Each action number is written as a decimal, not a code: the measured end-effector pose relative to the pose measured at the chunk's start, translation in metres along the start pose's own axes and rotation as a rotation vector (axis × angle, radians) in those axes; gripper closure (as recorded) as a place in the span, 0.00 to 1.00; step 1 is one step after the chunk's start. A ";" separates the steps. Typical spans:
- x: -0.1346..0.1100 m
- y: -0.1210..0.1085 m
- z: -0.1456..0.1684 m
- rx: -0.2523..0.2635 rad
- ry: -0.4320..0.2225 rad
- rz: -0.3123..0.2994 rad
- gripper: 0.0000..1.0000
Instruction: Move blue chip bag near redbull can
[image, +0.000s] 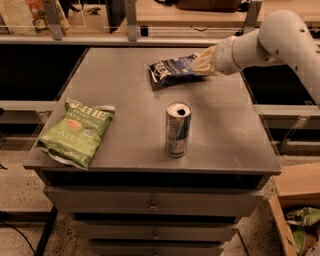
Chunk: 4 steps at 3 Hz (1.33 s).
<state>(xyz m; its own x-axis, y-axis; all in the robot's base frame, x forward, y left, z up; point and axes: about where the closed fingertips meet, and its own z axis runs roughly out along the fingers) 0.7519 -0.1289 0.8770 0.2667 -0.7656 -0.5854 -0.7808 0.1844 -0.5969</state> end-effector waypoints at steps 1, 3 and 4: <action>-0.007 0.021 -0.024 -0.023 -0.024 -0.026 1.00; -0.008 0.061 -0.052 -0.052 0.000 -0.022 0.83; -0.012 0.056 -0.052 -0.036 0.005 -0.017 0.59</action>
Offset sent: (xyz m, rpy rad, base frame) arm -0.1056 -0.0282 -0.0119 -0.0381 0.0543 0.0685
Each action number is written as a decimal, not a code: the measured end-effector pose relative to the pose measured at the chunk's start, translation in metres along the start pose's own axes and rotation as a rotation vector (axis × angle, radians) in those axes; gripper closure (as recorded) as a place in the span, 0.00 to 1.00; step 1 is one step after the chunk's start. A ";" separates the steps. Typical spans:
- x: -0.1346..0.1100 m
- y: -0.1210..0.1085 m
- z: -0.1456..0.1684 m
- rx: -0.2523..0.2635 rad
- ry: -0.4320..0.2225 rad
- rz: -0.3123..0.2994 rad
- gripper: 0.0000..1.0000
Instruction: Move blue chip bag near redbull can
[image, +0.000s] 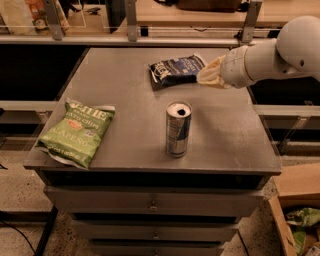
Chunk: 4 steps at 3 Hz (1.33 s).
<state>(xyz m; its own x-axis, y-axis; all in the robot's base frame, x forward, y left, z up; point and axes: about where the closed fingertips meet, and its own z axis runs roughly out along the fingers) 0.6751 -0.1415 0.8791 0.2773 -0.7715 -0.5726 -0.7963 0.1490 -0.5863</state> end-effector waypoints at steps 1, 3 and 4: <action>-0.001 -0.010 0.004 0.015 0.002 0.008 0.36; 0.002 -0.030 0.024 0.046 0.005 0.037 0.00; 0.002 -0.040 0.038 0.054 -0.003 0.057 0.00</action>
Offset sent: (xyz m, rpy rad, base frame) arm 0.0392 0.0023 0.0090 0.0315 -0.0235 -0.0648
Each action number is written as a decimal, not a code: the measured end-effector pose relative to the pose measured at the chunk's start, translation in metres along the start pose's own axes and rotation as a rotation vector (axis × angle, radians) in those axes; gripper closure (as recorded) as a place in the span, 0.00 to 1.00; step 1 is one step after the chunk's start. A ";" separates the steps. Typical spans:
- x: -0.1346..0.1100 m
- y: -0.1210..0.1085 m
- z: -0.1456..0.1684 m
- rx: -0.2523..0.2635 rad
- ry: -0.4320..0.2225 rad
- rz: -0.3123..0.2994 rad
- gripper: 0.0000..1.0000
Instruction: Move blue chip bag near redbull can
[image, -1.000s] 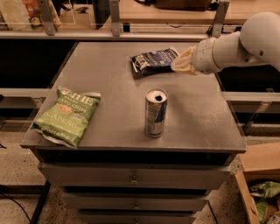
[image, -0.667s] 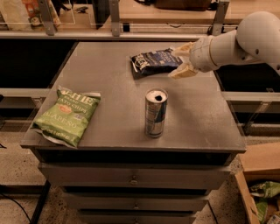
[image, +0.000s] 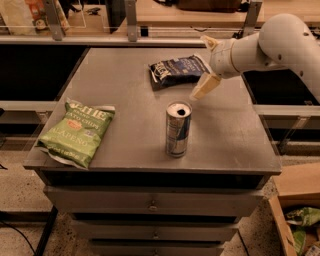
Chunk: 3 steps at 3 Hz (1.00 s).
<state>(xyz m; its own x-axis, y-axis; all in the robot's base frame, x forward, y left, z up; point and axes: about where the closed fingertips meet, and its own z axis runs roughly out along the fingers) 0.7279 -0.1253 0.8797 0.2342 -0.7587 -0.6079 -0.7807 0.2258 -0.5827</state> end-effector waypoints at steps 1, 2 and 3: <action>-0.004 -0.010 0.011 0.013 -0.019 0.020 0.18; -0.007 -0.014 0.019 0.015 -0.030 0.029 0.40; -0.007 -0.012 0.023 0.008 -0.033 0.029 0.50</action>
Offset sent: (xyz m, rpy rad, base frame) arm 0.0294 0.0169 0.0067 0.0601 -0.0049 -0.0156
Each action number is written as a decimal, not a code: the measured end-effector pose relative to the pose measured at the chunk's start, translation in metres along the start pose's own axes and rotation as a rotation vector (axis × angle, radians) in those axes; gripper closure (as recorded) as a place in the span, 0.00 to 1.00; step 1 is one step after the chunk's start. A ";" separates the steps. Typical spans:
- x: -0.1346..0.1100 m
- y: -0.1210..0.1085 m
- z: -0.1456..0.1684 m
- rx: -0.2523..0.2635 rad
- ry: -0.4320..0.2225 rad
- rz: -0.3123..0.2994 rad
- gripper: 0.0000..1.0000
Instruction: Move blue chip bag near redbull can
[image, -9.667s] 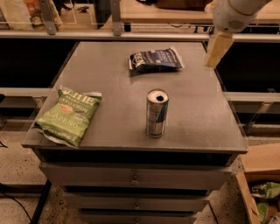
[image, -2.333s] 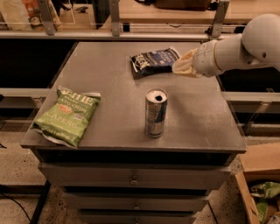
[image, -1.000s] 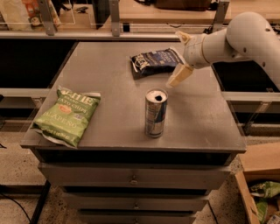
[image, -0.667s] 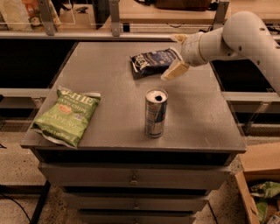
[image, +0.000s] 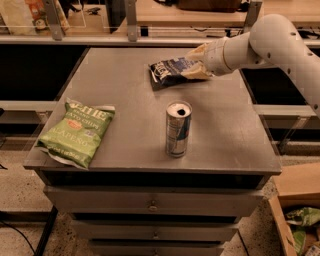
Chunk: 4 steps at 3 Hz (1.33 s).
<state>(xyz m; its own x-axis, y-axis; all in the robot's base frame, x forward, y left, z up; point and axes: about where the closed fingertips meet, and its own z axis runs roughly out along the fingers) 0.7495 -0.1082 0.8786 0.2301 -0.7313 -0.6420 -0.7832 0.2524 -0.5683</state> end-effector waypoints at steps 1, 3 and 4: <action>0.009 0.009 0.002 -0.023 0.013 0.003 0.40; 0.017 -0.001 0.034 -0.042 0.033 0.022 0.44; 0.020 0.001 0.036 -0.044 0.038 0.027 0.44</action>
Offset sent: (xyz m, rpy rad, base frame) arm -0.0066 -0.0144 -0.0196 -0.0307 0.0355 -0.0033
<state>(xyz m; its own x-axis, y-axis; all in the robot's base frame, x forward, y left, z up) 0.7743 -0.0999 0.8472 0.1869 -0.7486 -0.6361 -0.8138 0.2447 -0.5271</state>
